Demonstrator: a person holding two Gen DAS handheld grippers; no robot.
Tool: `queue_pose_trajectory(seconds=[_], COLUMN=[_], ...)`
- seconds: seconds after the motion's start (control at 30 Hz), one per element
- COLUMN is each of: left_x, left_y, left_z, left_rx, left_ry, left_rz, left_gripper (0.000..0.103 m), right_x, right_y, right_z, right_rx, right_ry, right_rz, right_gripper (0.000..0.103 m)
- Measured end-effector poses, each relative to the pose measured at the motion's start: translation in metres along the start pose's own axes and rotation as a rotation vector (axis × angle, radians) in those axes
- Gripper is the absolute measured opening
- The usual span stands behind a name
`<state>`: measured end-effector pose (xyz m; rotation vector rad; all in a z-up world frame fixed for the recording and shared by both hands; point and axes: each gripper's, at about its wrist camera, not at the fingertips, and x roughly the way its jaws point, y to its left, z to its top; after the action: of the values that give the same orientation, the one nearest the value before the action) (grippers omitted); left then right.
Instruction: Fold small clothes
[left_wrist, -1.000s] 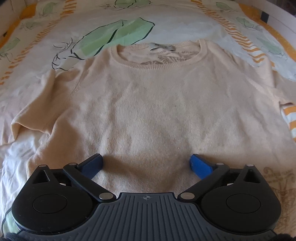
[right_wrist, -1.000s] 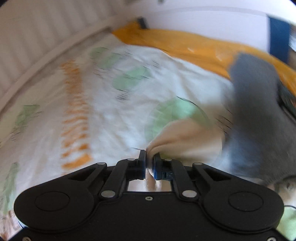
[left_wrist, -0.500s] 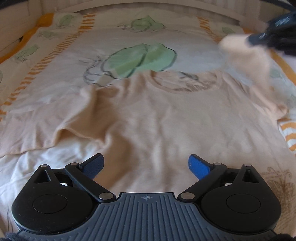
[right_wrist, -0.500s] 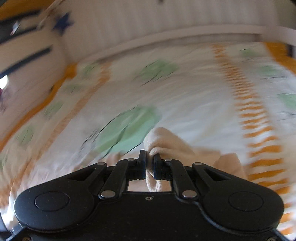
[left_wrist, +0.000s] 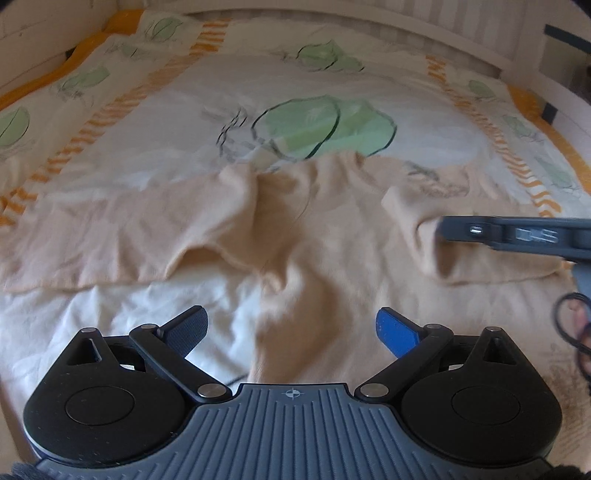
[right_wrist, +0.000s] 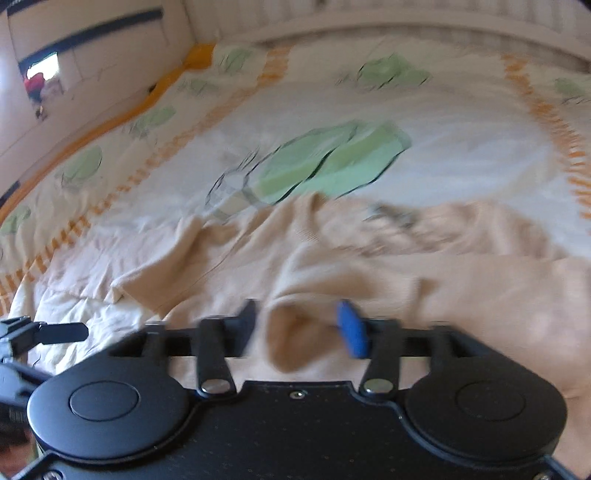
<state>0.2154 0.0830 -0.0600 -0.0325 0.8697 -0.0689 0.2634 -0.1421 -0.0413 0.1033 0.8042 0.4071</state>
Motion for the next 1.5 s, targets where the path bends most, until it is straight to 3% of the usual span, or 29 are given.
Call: queue_pose_trajectory(seconds=[0.23, 0.5, 0.57, 0.6, 0.67, 0.73, 0.9, 0.93, 0.97, 1.03, 1.13, 1.3, 1.5], left_x=[0.004, 0.02, 0.028, 0.034, 0.047, 0.058, 0.077, 0.08, 0.08, 0.082, 0.076, 0.062, 0.07], left_y=[-0.04, -0.131, -0.151, -0.16, -0.172, -0.18, -0.196, -0.2, -0.202, -0.201, -0.177, -0.096, -0.021], left_z=[0.015, 0.017, 0.016, 0.017, 0.016, 0.014, 0.005, 0.004, 0.003, 0.008, 0.029, 0.054, 0.034], left_rx=[0.104, 0.493, 0.59, 0.631, 0.685, 0.726, 0.854, 0.879, 0.892, 0.851, 0.627, 0.128, -0.159], left_ry=[-0.067, -0.201, -0.222, -0.211, -0.182, -0.156, -0.152, -0.156, -0.154, -0.131, -0.153, -0.158, -0.076], left_rz=[-0.012, 0.092, 0.115, 0.127, 0.123, 0.115, 0.136, 0.131, 0.12, 0.087, 0.077, 0.082, 0.145], left_gripper=[0.099, 0.097, 0.077, 0.073, 0.056, 0.049, 0.049, 0.042, 0.023, 0.005, 0.005, 0.005, 0.005], right_x=[-0.038, -0.049, -0.05, -0.05, -0.052, -0.057, -0.068, -0.068, -0.067, -0.067, -0.067, -0.06, -0.046], right_y=[-0.057, -0.104, -0.109, -0.111, -0.116, -0.122, -0.135, -0.138, -0.14, -0.143, -0.144, -0.145, -0.157], right_z=[-0.008, -0.02, -0.021, -0.02, -0.018, -0.016, -0.011, -0.011, -0.011, -0.013, -0.013, -0.014, -0.021], right_rx=[0.069, 0.163, 0.173, 0.176, 0.194, 0.219, 0.278, 0.289, 0.3, 0.318, 0.322, 0.314, 0.336], right_ry=[-0.048, -0.081, -0.097, -0.102, -0.11, -0.13, -0.17, -0.171, -0.169, -0.163, -0.157, -0.115, -0.044], right_rz=[-0.096, -0.143, -0.141, -0.138, -0.131, -0.114, -0.098, -0.1, -0.103, -0.104, -0.114, -0.157, -0.204], right_gripper=[0.063, 0.063, 0.063, 0.063, 0.063, 0.063, 0.063, 0.063, 0.063, 0.063, 0.063, 0.063, 0.063])
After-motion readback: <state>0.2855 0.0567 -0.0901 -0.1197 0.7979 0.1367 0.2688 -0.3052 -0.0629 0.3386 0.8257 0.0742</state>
